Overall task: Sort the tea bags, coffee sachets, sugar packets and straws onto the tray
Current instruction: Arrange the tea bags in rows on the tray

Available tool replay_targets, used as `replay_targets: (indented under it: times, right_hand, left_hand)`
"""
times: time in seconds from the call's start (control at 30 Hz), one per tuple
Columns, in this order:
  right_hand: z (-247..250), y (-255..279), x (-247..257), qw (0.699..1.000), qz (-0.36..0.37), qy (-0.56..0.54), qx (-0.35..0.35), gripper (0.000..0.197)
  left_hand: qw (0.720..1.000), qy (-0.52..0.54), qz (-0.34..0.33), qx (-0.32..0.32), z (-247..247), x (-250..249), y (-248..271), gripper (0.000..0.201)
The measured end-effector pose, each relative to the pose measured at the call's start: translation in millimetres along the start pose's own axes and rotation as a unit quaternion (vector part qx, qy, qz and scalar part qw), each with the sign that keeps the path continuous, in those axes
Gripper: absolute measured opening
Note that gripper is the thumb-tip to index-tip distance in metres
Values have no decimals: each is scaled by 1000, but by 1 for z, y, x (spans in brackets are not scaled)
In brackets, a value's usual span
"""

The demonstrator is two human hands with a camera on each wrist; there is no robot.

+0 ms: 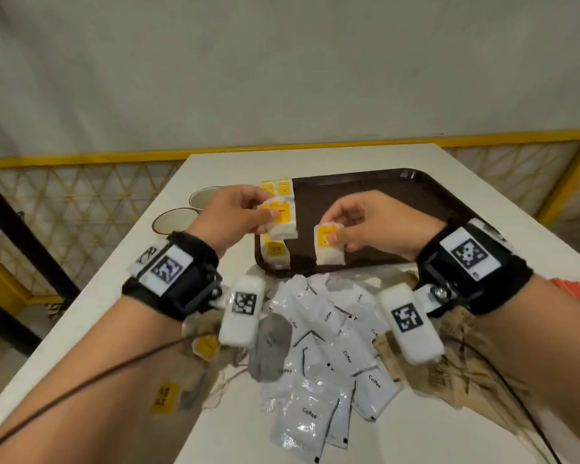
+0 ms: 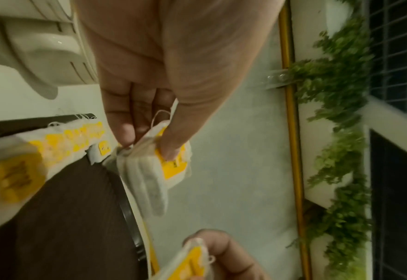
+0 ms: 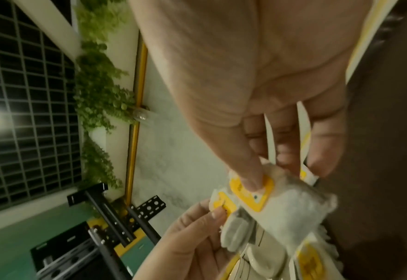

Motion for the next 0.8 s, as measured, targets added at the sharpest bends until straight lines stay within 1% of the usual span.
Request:
replay_targets:
  times: [0.1, 0.17, 0.27, 0.33, 0.47, 0.57, 0.63, 0.7, 0.77, 0.8]
  right_hand:
    - [11, -33, 12, 1000, 15, 17, -3, 17]
    - [13, -57, 15, 999, 32, 36, -6, 18]
    - [8, -83, 10, 992, 64, 108, 16, 18]
    - [9, -95, 0, 989, 64, 135, 20, 18]
    - [12, -119, -16, 994, 40, 101, 19, 17]
    - [12, -142, -17, 996, 41, 80, 17, 17]
    - [12, -157, -16, 996, 38, 75, 17, 17]
    - [12, -171, -18, 997, 18, 67, 18, 16]
    - [9, -183, -24, 998, -13, 45, 40, 16]
    - [6, -187, -27, 997, -31, 36, 63, 17]
  left_hand:
    - [998, -34, 26, 37, -5, -5, -42, 10]
    - [995, -80, 40, 55, -10, -3, -73, 15]
    - [983, -157, 60, 72, -21, 3, -108, 17]
    - [975, -196, 72, 77, -27, 11, -122, 18]
    - [969, -214, 87, 84, -34, 27, -140, 20]
    - [963, -238, 83, 98, -37, 29, -151, 19]
    - [955, -265, 78, 112, -39, 28, -159, 20]
    - [943, -301, 68, 122, -41, 26, -166, 18]
    - [934, -330, 59, 121, -42, 22, -170, 14]
    - [931, -340, 57, 122, -43, 21, -172, 12]
Point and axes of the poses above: each hand's wrist, its own y-axis away from the middle knuckle, its own z-axis out of the back of the hand, x = y × z, the point moved 7 cm from there along -y, towards the middle knuckle, and after that the axes turned 5 degrees about -x, right-handed, at the moved point
